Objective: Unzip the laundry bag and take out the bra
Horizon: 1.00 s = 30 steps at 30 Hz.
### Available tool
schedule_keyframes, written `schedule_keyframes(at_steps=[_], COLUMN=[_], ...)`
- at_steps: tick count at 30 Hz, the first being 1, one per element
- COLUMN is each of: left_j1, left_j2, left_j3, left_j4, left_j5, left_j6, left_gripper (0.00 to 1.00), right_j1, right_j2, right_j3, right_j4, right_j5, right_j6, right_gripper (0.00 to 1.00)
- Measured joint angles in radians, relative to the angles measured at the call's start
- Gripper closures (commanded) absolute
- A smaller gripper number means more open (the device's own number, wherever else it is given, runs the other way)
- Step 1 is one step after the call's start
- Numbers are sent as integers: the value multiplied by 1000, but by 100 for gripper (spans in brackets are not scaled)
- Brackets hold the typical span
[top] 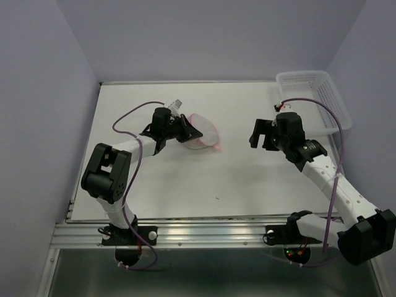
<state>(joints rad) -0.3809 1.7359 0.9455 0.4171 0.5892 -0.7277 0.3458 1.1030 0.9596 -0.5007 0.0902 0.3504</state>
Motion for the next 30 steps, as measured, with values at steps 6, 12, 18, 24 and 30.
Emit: schedule_keyframes(at_steps=[6,12,18,24,30], left_j1=[-36,-57,-76,-93,-95], left_j2=[-110,-152,-180,-182,-182], left_j3=[-37,-73,-84,-91,-119], left_j4=[12,10,4,-2,-11], left_j5=[-42,-87,-132,-146,-146], left_j6=[-139,-257,-320,-384,-448], left_gripper=[100,100,100,100,100], right_j1=[103,205,272,324,331], right_j2=[21,69,132,180,264], right_j3=[-20,-85,-152,-188,-224], right_j4=[43,146,254,365,499], right_j5=[-79,-164,-179,-138,-107], right_j6=[4,74,167,220,253], right_gripper=[0,0,0,4,10])
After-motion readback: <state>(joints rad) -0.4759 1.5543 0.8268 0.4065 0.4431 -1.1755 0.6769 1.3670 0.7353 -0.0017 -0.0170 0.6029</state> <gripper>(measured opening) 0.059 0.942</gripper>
